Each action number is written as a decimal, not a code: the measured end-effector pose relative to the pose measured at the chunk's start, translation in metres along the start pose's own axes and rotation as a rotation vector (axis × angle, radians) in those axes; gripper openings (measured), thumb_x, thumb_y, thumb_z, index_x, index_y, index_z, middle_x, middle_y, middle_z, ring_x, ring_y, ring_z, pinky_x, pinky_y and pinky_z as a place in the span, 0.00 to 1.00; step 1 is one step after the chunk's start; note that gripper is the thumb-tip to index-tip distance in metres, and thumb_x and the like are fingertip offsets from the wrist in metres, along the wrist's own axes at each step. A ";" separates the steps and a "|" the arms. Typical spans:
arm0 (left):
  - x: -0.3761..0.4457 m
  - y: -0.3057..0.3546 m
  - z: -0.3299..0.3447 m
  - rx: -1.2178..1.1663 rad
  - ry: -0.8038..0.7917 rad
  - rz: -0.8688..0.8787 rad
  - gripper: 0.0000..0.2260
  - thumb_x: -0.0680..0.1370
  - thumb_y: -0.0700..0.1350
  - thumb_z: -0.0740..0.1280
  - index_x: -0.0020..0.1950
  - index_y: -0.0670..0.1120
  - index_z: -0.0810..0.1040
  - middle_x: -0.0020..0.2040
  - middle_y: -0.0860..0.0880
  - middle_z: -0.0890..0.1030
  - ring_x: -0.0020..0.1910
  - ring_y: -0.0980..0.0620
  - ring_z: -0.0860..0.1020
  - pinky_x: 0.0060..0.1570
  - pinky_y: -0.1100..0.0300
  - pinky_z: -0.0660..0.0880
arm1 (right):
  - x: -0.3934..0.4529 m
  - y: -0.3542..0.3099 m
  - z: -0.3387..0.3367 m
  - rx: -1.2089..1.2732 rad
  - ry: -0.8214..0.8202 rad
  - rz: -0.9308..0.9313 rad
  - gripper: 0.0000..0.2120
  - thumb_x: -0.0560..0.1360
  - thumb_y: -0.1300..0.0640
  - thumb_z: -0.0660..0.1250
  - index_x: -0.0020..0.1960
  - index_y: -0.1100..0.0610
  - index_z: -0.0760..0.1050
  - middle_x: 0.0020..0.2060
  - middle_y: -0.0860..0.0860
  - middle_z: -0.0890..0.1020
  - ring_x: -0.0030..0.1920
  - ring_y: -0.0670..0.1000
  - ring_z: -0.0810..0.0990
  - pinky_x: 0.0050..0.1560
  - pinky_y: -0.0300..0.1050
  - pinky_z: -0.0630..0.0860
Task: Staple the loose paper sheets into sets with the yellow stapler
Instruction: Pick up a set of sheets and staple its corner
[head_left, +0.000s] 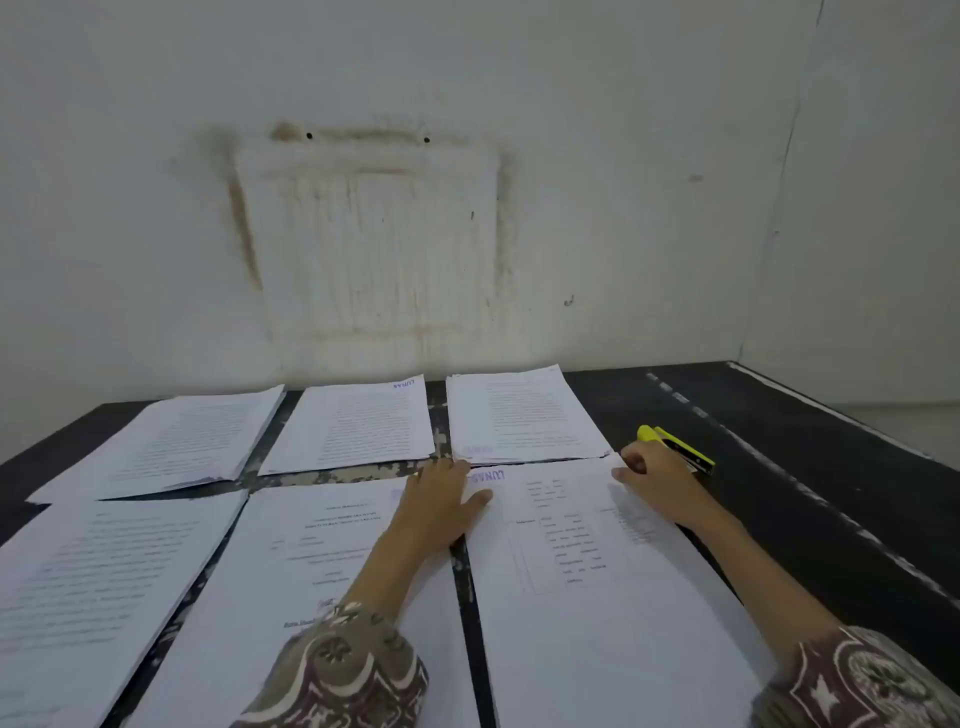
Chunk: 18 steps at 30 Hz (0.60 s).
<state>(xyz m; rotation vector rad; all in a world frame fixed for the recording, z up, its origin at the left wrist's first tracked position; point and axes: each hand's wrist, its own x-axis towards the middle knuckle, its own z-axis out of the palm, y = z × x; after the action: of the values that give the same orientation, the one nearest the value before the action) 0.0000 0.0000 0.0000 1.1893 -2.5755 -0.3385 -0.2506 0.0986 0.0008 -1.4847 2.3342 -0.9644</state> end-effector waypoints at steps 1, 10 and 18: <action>0.000 -0.001 0.004 -0.002 0.020 -0.016 0.19 0.79 0.54 0.56 0.66 0.45 0.67 0.65 0.47 0.70 0.66 0.48 0.66 0.65 0.54 0.60 | 0.002 0.003 0.003 -0.006 0.022 0.002 0.09 0.75 0.58 0.65 0.41 0.64 0.73 0.37 0.55 0.74 0.38 0.52 0.72 0.35 0.41 0.65; 0.002 -0.010 0.024 0.044 0.133 0.024 0.18 0.80 0.53 0.56 0.66 0.46 0.67 0.64 0.50 0.69 0.65 0.51 0.66 0.64 0.57 0.58 | -0.001 0.002 0.011 -0.091 0.056 0.068 0.18 0.74 0.58 0.64 0.29 0.56 0.60 0.33 0.50 0.64 0.44 0.51 0.66 0.41 0.44 0.61; 0.000 -0.009 0.028 0.047 0.136 0.044 0.19 0.80 0.53 0.54 0.67 0.46 0.65 0.65 0.51 0.68 0.66 0.51 0.65 0.67 0.57 0.58 | -0.004 -0.002 0.008 -0.018 0.040 0.061 0.09 0.77 0.62 0.58 0.55 0.62 0.72 0.51 0.54 0.73 0.55 0.53 0.70 0.51 0.45 0.67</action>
<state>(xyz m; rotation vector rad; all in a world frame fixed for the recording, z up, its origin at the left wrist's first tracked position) -0.0035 -0.0035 -0.0290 1.1289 -2.5002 -0.1816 -0.2431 0.0987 -0.0043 -1.4048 2.4074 -0.9691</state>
